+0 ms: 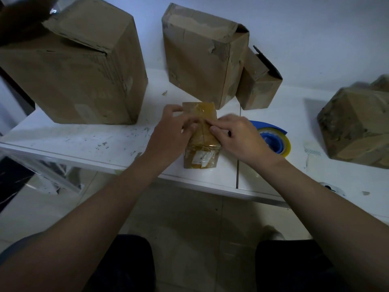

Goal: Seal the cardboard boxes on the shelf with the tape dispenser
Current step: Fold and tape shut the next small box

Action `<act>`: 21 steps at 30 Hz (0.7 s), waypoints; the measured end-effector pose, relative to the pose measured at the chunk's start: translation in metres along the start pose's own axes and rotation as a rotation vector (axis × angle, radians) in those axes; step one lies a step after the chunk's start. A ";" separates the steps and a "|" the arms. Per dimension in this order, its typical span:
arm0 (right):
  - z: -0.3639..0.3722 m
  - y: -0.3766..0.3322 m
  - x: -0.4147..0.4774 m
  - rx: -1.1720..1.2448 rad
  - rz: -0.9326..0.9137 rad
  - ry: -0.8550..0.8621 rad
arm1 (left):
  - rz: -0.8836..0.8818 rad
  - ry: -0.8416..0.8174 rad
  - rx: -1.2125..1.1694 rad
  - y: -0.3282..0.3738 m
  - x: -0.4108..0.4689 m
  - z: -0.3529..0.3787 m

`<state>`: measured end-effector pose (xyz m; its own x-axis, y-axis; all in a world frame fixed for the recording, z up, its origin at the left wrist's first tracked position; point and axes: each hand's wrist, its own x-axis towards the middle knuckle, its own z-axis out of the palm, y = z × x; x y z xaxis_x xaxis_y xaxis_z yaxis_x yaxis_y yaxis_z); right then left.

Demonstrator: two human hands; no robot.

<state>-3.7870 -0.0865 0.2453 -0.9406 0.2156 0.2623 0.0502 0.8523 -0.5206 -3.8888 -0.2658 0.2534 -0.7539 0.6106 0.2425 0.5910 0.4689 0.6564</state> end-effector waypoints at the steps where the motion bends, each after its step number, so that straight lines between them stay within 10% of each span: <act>1: -0.002 0.001 0.000 -0.047 -0.038 -0.004 | 0.053 -0.021 0.000 0.001 -0.002 0.000; 21: 0.008 0.008 -0.009 -0.150 -0.166 -0.056 | 0.054 -0.274 -0.179 -0.018 -0.006 -0.010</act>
<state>-3.7804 -0.0852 0.2323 -0.9572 0.0433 0.2862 -0.0611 0.9362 -0.3461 -3.8980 -0.2843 0.2476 -0.6032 0.7919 0.0946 0.5496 0.3268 0.7688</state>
